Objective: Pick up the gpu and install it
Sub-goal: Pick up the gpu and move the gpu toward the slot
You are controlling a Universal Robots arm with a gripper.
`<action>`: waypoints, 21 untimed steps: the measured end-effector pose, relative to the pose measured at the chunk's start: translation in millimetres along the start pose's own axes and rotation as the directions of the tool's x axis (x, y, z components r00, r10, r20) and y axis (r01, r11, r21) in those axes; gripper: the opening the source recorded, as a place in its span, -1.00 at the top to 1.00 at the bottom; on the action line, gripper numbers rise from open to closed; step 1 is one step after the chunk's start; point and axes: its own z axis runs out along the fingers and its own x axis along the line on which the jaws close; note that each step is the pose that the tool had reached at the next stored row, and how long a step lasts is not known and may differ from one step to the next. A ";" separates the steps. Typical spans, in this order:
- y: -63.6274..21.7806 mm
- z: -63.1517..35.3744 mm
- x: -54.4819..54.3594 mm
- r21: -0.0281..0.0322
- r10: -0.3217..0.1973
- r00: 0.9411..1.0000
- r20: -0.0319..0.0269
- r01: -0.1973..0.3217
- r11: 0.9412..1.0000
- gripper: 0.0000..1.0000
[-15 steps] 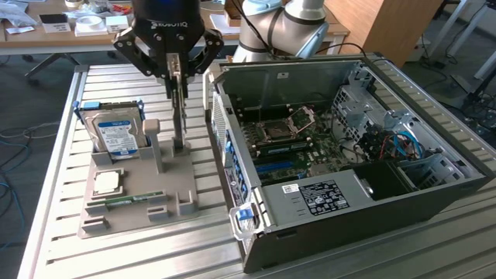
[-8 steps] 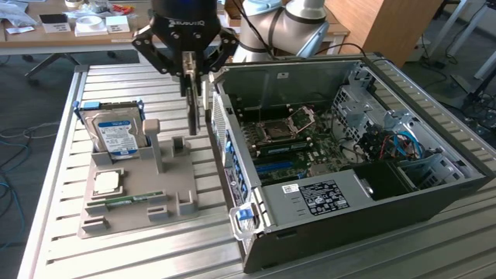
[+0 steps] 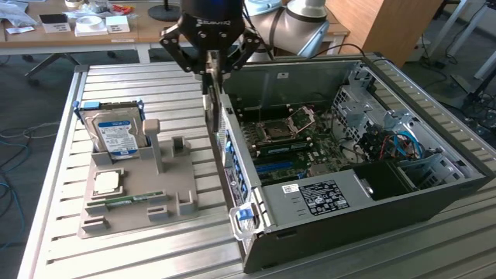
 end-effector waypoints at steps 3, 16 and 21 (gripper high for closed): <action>0.9 0.2 -12.3 -0.001 0.000 1.000 0.000 0.000 1.000 0.47; 4.9 0.6 -65.5 -0.006 0.000 1.000 0.000 0.000 1.000 0.47; 6.6 0.9 -87.7 -0.008 0.000 1.000 -0.001 0.000 1.000 0.47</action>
